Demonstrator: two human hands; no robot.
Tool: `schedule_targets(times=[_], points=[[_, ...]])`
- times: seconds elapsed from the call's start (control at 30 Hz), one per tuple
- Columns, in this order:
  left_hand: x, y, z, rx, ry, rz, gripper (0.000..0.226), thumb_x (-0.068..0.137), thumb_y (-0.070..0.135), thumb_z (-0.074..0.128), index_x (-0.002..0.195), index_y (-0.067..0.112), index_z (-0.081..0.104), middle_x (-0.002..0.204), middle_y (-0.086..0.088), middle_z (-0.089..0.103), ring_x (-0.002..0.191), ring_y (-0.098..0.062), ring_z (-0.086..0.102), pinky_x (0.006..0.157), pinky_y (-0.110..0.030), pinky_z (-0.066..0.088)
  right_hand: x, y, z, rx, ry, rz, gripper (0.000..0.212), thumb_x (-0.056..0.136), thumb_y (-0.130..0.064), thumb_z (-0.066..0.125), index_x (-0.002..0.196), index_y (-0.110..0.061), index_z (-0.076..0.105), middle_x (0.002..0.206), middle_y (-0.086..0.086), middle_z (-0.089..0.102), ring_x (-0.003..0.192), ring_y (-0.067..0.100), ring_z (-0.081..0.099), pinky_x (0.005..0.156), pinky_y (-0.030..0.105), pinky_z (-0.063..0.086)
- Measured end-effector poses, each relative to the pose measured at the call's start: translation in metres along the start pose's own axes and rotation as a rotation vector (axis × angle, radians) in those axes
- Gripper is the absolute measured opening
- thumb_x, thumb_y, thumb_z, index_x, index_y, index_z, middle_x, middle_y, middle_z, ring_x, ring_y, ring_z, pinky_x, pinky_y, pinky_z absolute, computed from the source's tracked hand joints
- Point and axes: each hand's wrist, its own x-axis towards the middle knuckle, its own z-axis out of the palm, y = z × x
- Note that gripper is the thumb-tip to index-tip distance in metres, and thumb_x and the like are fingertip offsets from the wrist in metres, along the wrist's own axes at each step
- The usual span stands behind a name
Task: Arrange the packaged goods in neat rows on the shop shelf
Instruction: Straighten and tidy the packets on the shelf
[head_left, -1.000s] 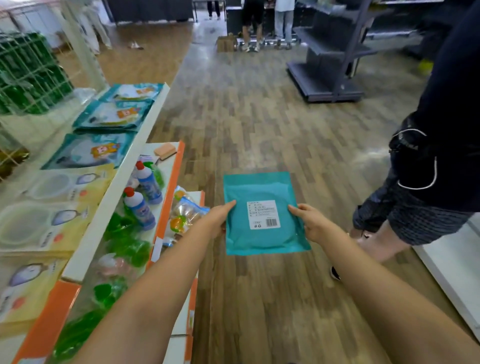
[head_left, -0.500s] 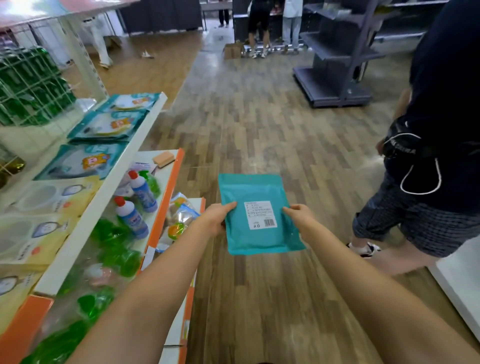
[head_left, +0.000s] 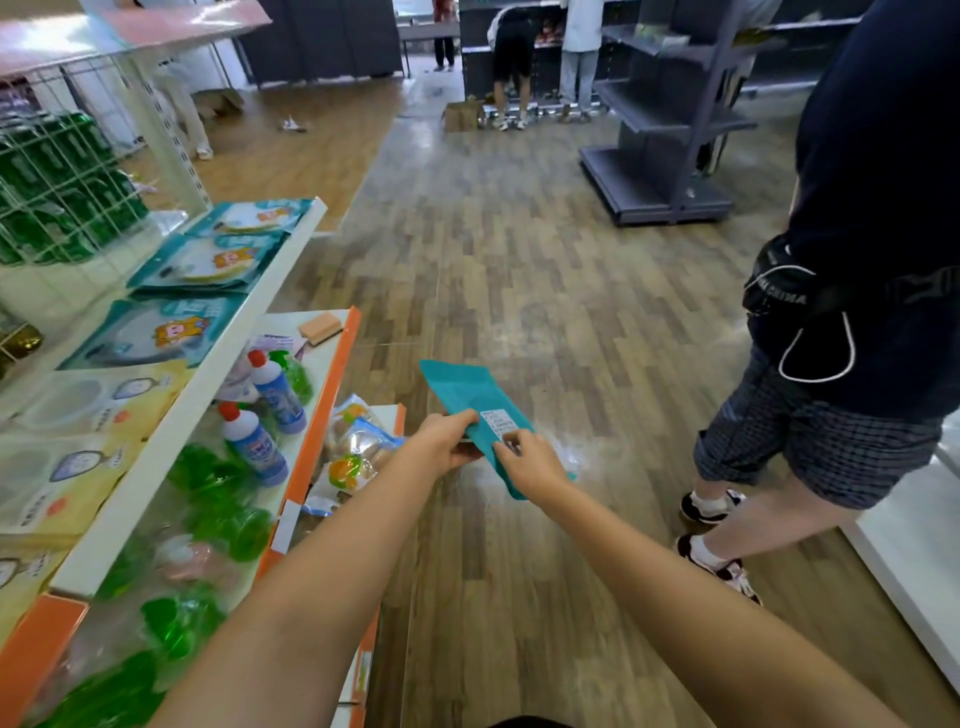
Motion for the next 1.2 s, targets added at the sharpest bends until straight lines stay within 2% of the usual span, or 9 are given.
schedule_targets(times=[0.17,0.3,0.43,0.53,0.63,0.73,0.83,0.93,1.2], points=[[0.000,-0.007,0.001,0.005,0.017,0.007,0.016,0.095,-0.002,0.046,0.087,0.011,0.039,0.102,-0.020,0.057,0.095,-0.033,0.057,0.094,-0.050,0.047,-0.018,0.002,0.002,-0.071,-0.042,-0.113,0.050,0.090,-0.050,0.053,0.126,-0.015,0.052,0.117,0.005,0.057,0.099,0.020,0.058,0.072,0.027,0.042],[-0.003,-0.009,0.003,0.023,-0.015,-0.018,0.016,0.095,0.000,0.045,0.110,-0.002,0.049,0.085,-0.015,0.059,0.095,-0.031,0.058,0.088,-0.044,0.051,-0.026,0.000,-0.001,-0.289,-0.005,-0.161,0.034,0.091,-0.023,0.054,0.124,-0.014,0.049,0.115,0.007,0.059,0.097,0.024,0.059,0.075,0.035,0.047],[-0.012,-0.001,0.006,0.068,-0.032,0.000,0.016,0.095,0.005,0.047,0.110,-0.002,0.047,0.082,-0.013,0.059,0.096,-0.032,0.062,0.081,-0.038,0.052,-0.029,-0.006,-0.007,-0.440,0.090,-0.150,0.028,0.094,-0.008,0.039,0.120,-0.011,0.048,0.111,0.011,0.061,0.098,0.032,0.060,0.069,0.035,0.042],[-0.017,0.009,0.005,0.169,-0.036,0.048,0.018,0.095,0.015,0.052,0.108,0.002,0.048,0.084,-0.009,0.059,0.079,-0.028,0.064,0.079,-0.040,0.054,-0.026,-0.010,-0.012,-0.456,0.126,-0.135,0.023,0.094,-0.010,0.039,0.115,-0.012,0.048,0.108,0.012,0.063,0.097,0.034,0.060,0.067,0.033,0.038],[-0.017,0.015,0.000,0.260,-0.065,0.095,0.026,0.096,0.029,0.054,0.112,0.008,0.053,0.095,-0.006,0.061,0.085,-0.025,0.061,0.088,-0.041,0.053,-0.022,-0.012,-0.019,-0.319,0.149,-0.104,0.020,0.095,-0.021,0.046,0.113,-0.013,0.052,0.105,0.011,0.065,0.094,0.033,0.061,0.062,0.031,0.039],[-0.016,0.012,-0.011,0.323,-0.057,0.103,0.030,0.098,0.032,0.049,0.115,0.007,0.054,0.107,-0.005,0.058,0.097,-0.022,0.058,0.088,-0.037,0.050,-0.021,-0.014,-0.026,-0.097,0.136,-0.052,0.018,0.092,-0.012,0.047,0.106,-0.008,0.056,0.099,0.011,0.064,0.084,0.028,0.060,0.062,0.032,0.043],[-0.010,0.000,-0.028,0.379,-0.027,0.061,0.022,0.098,0.032,0.047,0.097,0.011,0.055,0.102,-0.004,0.057,0.095,-0.018,0.056,0.088,-0.035,0.047,-0.020,-0.012,-0.033,0.207,0.096,0.023,0.022,0.092,-0.006,0.046,0.109,-0.007,0.060,0.092,0.007,0.061,0.080,0.023,0.060,0.064,0.035,0.049],[-0.003,-0.010,-0.045,0.408,0.020,0.014,0.032,0.096,0.032,0.050,0.117,0.008,0.051,0.114,-0.007,0.054,0.108,-0.022,0.052,0.095,-0.038,0.045,-0.023,-0.014,-0.040,0.518,0.044,0.099,0.020,0.094,-0.003,0.049,0.110,-0.008,0.058,0.094,0.007,0.062,0.079,0.023,0.061,0.052,0.026,0.048],[0.019,-0.003,-0.063,0.230,0.070,-0.055,0.038,0.092,0.033,0.058,0.121,0.008,0.056,0.124,-0.010,0.060,0.111,-0.028,0.057,0.097,-0.042,0.050,-0.017,-0.013,-0.047,0.937,-0.082,0.265,0.010,0.092,-0.002,0.054,0.100,-0.006,0.056,0.085,0.010,0.066,0.072,0.024,0.064,0.062,0.035,0.055]])
